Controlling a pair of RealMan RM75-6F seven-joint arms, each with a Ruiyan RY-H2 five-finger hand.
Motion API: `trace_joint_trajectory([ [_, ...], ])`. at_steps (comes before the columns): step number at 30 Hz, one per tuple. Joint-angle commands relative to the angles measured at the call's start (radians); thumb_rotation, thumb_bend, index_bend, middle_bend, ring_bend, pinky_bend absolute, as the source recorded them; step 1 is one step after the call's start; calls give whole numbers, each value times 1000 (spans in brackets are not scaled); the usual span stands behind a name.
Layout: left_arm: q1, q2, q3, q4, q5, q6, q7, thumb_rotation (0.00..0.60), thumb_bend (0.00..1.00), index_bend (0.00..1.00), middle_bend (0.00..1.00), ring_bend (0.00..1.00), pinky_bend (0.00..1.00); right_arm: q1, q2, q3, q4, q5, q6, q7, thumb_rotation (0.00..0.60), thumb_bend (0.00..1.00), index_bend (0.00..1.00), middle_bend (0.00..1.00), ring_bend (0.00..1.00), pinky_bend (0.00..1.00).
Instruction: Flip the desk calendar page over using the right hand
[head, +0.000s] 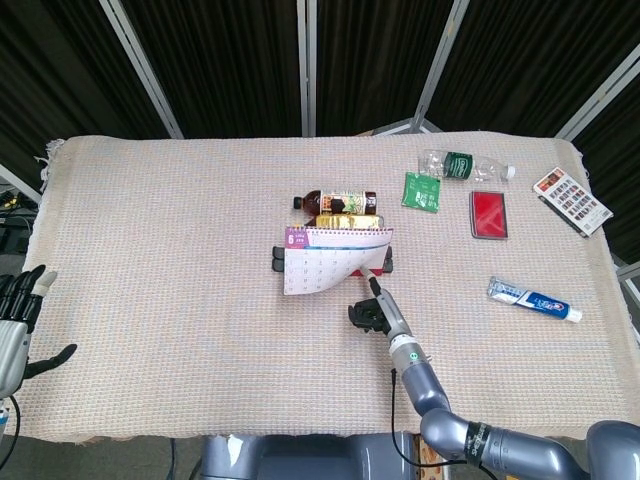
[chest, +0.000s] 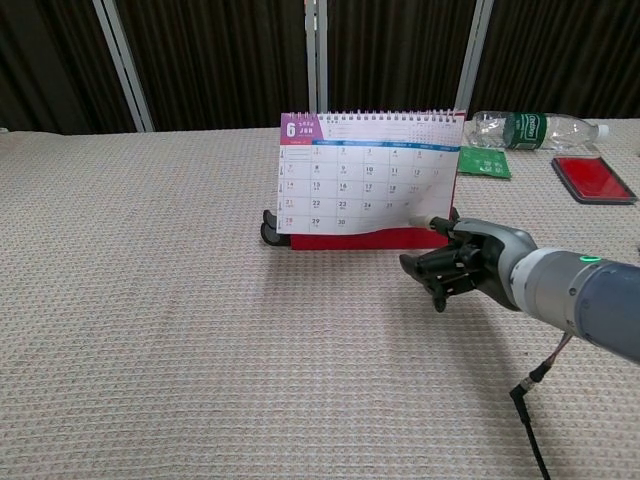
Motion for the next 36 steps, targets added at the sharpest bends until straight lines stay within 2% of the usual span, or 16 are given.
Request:
trace_joint_trajectory([
  [1,0,0,1,-1,2,0,0,600,120,0,0,0,0,1,10,2,-45,-28,28,-19,600,469,116,783,741,682],
  [5,0,-1,4,-5,8,1,8,600,120,0,0,0,0,-10,58,7,-175,-103,121,-77,600,471,181,776,733,669],
  [11,1,-4,5,-6,10,4,16,600,120,0,0,0,0,-24,105,11,-279,-132,185,-119,600,469,281,749,712,635],
  [14,0,-6,5,-6,11,4,19,600,120,0,0,0,0,-30,127,27,-323,-163,224,-131,600,461,310,700,679,583],
  [18,-1,-7,3,-6,8,1,20,600,120,0,0,0,0,-34,146,43,-349,-201,252,-132,600,456,320,584,582,480],
  [23,-3,-8,1,-8,4,-1,20,600,119,0,0,0,0,-26,167,71,-349,-239,243,-110,600,429,316,454,400,352],
  [29,-5,-15,2,-7,9,-3,30,600,119,0,0,0,0,34,160,102,-244,-225,175,-105,600,394,237,329,238,246],
  [33,-6,-16,-3,-3,5,0,17,600,119,0,0,0,0,69,134,120,-171,-257,185,-112,600,366,64,230,153,185],
  [36,-8,-16,-6,1,-5,-6,9,600,120,0,0,0,0,89,126,130,-139,-276,189,-116,600,344,28,147,75,128],
])
